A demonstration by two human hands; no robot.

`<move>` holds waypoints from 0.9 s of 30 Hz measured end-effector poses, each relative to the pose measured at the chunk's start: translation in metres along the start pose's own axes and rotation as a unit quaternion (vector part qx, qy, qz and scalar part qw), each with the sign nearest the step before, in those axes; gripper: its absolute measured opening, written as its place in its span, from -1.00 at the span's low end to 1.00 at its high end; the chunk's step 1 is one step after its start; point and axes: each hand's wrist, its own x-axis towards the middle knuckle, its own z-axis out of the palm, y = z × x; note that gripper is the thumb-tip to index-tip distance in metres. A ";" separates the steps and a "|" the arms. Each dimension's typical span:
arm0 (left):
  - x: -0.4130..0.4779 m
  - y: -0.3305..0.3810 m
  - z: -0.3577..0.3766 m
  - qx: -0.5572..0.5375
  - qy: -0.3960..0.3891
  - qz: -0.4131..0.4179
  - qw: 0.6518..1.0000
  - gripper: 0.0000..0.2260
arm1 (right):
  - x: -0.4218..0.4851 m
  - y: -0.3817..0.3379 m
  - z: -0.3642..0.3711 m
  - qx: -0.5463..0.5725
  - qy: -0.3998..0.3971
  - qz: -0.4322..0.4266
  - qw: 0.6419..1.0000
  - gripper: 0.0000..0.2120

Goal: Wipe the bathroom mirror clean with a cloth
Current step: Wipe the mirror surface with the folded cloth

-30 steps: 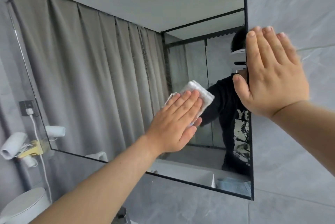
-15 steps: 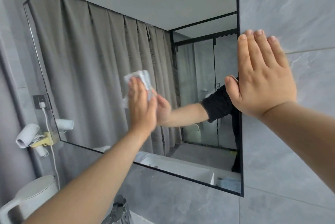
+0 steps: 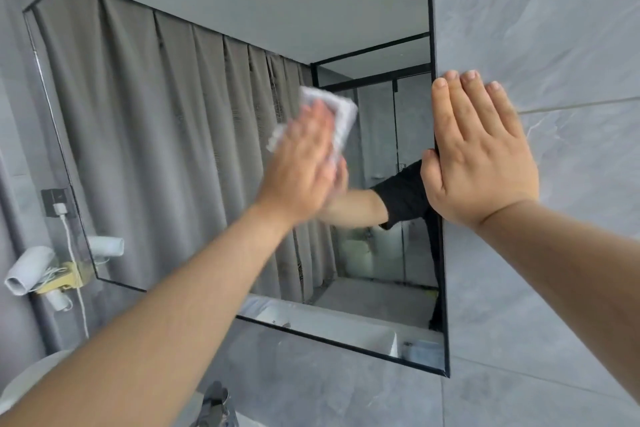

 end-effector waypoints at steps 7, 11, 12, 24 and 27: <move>0.030 0.002 -0.007 -0.066 0.059 -0.202 0.975 -0.44 | -0.001 0.000 0.001 -0.002 0.008 -0.006 1.000 -0.31; -0.060 0.063 0.020 0.002 -0.109 0.054 0.993 -0.38 | -0.001 0.001 0.002 0.011 0.019 -0.006 1.000 -0.34; -0.082 0.067 0.027 0.031 -0.133 0.109 0.985 -0.36 | -0.001 0.001 0.002 0.013 0.022 -0.008 1.000 -0.35; -0.009 -0.091 -0.008 -0.077 0.048 -0.324 0.942 -0.41 | -0.001 0.001 0.003 0.021 0.038 -0.010 0.999 -0.36; -0.041 -0.128 -0.008 -0.126 0.080 -0.522 0.840 -0.43 | -0.001 0.001 0.003 0.027 0.039 -0.007 0.999 -0.36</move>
